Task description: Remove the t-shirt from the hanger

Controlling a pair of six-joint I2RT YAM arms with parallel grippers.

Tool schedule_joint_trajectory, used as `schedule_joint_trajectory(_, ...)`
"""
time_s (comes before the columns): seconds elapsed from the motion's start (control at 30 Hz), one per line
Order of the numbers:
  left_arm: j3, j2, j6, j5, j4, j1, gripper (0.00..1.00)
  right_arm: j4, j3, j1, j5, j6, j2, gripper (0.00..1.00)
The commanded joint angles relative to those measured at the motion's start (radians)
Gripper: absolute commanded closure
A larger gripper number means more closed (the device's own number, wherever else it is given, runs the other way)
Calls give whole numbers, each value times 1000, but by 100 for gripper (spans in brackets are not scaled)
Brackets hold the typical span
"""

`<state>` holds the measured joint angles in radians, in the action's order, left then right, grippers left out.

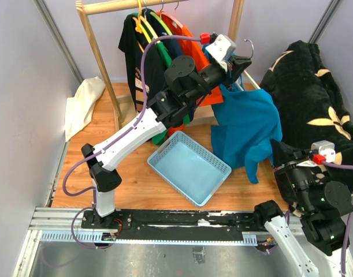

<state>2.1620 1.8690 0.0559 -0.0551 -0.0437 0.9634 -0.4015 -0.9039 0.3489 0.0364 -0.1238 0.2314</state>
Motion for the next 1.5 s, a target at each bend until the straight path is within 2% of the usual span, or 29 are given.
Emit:
schedule_joint_trajectory(0.0,101,-26,-11,39,-52,-6,99,-45,18,21,66,-52,-60,99)
schedule_joint_trajectory(0.23,117,-10,-60,80,-87,-11,99,-133,83,21,140,-184,-188,99)
schedule_joint_trajectory(0.4,130,3,-74,109,-100,-13,100,-231,77,21,156,-225,-223,99)
schedule_joint_trajectory(0.53,153,20,-51,124,-75,-12,100,-254,59,21,147,-212,-233,99)
schedule_joint_trajectory(0.83,161,59,-3,174,-43,-14,99,-190,-13,19,80,-119,-222,99)
schedule_joint_trajectory(0.87,165,60,-5,169,-46,-14,100,-193,-14,20,79,-112,-219,96)
schedule_joint_trajectory(0.97,178,64,-8,151,-46,-14,100,-196,-22,20,85,-94,-208,64)
schedule_joint_trajectory(1.07,175,57,-9,123,-39,-14,100,-180,-36,20,86,-77,-193,44)
schedule_joint_trajectory(1.23,145,46,-17,68,-28,-14,99,-101,-68,20,41,-43,-151,35)
schedule_joint_trajectory(1.47,80,23,-41,17,-5,-13,99,39,-136,19,-16,1,-1,34)
